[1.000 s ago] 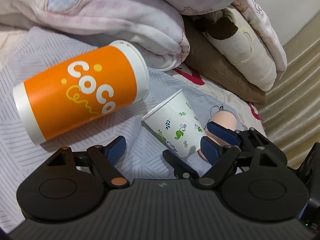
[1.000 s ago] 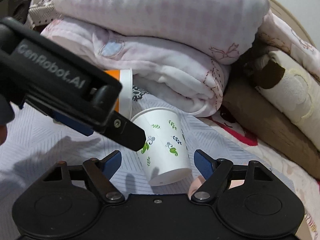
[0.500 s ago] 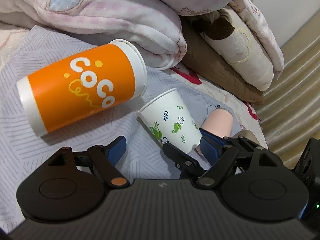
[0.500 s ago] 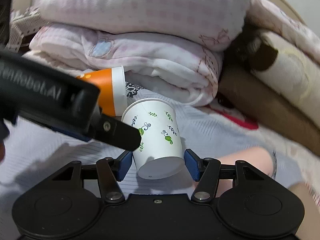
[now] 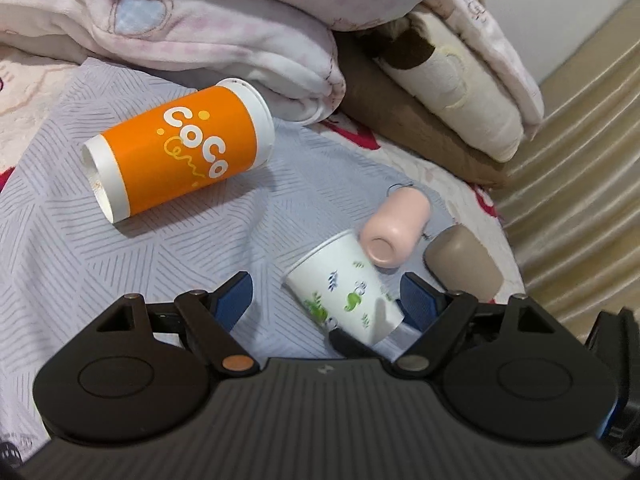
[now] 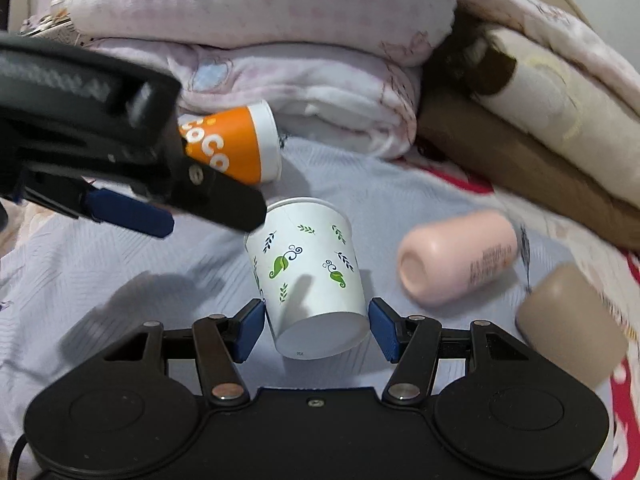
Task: Flip cup upright
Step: 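Close the right gripper on the white paper cup's base and lift it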
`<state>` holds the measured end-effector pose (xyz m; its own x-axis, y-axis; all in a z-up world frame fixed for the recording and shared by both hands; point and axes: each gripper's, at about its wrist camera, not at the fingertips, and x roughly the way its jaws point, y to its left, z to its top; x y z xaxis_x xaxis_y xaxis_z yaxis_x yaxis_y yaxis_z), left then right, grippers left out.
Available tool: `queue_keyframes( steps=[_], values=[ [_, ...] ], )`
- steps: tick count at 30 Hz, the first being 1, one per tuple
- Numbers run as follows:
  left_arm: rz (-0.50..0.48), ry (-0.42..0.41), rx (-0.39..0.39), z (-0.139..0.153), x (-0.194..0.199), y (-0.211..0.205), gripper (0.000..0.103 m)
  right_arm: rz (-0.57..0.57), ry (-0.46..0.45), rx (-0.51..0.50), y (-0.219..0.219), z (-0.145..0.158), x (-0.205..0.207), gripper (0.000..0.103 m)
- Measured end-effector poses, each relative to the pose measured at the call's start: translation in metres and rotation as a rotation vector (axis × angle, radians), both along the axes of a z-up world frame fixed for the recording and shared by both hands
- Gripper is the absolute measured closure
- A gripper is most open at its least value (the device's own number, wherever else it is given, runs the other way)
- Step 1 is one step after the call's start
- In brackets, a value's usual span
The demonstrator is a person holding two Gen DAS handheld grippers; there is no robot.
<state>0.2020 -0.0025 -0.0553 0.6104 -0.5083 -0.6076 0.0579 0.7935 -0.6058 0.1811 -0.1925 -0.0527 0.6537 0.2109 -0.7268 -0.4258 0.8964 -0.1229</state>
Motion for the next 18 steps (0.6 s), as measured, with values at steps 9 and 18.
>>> queue_keyframes(
  steps=[9,18],
  values=[
    [-0.033,0.071,-0.052,0.001,-0.027,0.005,0.022,-0.122,0.116,0.198,-0.018,0.010,-0.030,0.040],
    [-0.093,0.185,-0.123,-0.028,-0.033,0.003,0.023,-0.198,0.239,0.321,-0.016,0.009,-0.055,0.040]
  ],
)
